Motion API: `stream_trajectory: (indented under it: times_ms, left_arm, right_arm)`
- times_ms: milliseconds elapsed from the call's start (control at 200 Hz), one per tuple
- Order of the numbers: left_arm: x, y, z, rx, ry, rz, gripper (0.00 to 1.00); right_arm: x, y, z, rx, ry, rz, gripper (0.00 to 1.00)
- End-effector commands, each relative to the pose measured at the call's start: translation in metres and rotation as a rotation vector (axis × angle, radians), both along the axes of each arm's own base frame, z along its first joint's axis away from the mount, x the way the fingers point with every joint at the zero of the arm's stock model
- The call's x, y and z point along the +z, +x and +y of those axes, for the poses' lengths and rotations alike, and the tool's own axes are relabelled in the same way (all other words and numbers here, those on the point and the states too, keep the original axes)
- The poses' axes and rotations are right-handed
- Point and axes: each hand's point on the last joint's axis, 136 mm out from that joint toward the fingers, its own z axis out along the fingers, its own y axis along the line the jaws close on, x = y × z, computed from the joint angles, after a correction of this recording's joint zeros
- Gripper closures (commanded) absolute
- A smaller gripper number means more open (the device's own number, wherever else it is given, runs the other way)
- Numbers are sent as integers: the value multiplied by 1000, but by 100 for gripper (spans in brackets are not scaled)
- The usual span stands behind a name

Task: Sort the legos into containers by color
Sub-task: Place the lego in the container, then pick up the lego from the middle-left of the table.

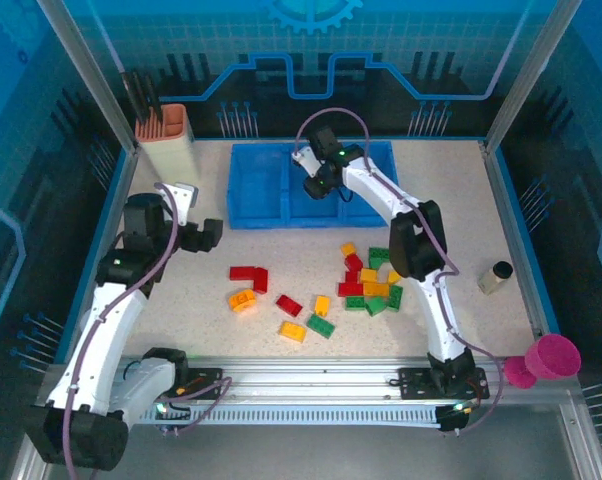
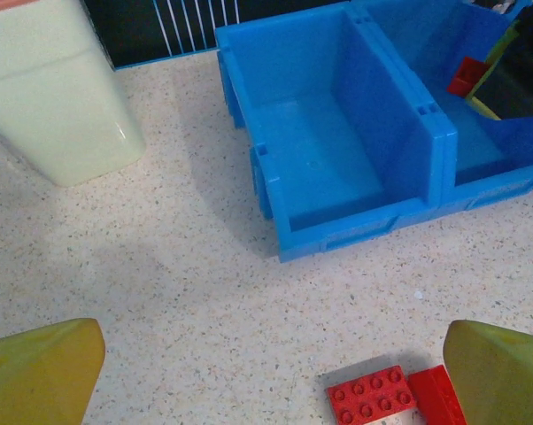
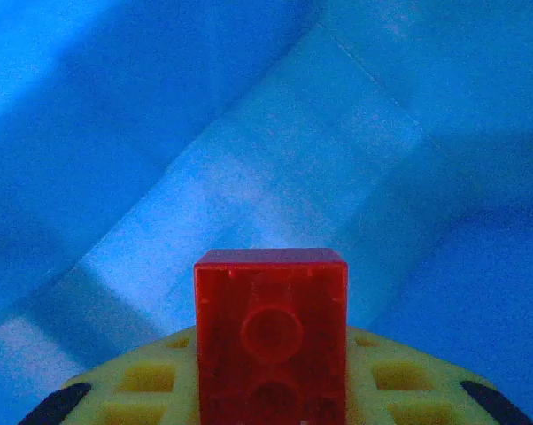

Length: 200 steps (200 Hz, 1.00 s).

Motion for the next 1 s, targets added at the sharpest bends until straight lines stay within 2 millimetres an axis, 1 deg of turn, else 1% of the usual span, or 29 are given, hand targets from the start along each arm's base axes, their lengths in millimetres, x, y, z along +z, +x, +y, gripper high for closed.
stream_trajectory:
  times_ms: [0,90,160,315,380,420,425,440,495,560,620,665,721,746,811,846,891,946,996]
  left_arm:
    - [12,0,1,20,-7,-7,1]
    - [12,-1,0,21,-15,5,1]
    - [13,-1,0,27,-19,13,1]
    - [13,-2,-1,28,-29,28,1]
    - [7,-4,-1,32,-34,59,1]
    - [2,-7,0,44,-40,89,1]
    - [1,-7,0,47,-41,93,1]
    - [-1,-8,0,55,-48,105,1]
    - [-11,-16,-2,81,-94,162,1]
    - [-21,-29,-15,68,-166,237,3]
    - [-30,-45,-30,27,-195,299,4]
    - [-38,-59,-41,-17,-170,341,3]
    - [-53,-78,-48,-44,-125,413,4]
    - [-56,-85,-52,-69,-90,432,10]
    - [-54,-91,-69,-126,-55,414,10]
    - [-55,-93,-74,-136,-27,421,8]
    - [-63,-94,-74,-125,20,453,7]
    - [-74,-94,-81,-145,48,486,7]
    - [-82,-94,-85,-153,78,520,7]
  right_arm:
    - [5,9,-4,-27,-4,1,67]
    - [8,7,-1,-16,12,2,64]
    - [12,6,0,-10,23,5,60]
    - [27,-6,4,16,43,14,51]
    - [37,-12,7,30,56,9,48]
    - [34,-16,11,39,56,20,48]
    - [42,-17,11,40,63,8,48]
    - [50,-19,12,44,70,-4,47]
    - [61,-24,14,49,77,-14,47]
    - [73,-30,16,57,89,-20,46]
    - [86,-41,22,96,131,-4,42]
    - [93,-50,26,122,161,12,41]
    - [103,-62,29,158,198,38,39]
    - [105,-68,31,172,207,52,38]
    - [111,-83,31,204,229,82,34]
    - [115,-92,32,222,241,94,32]
    - [120,-105,31,242,259,110,29]
    - [127,-118,30,258,281,115,26]
    - [133,-127,24,249,283,111,24]
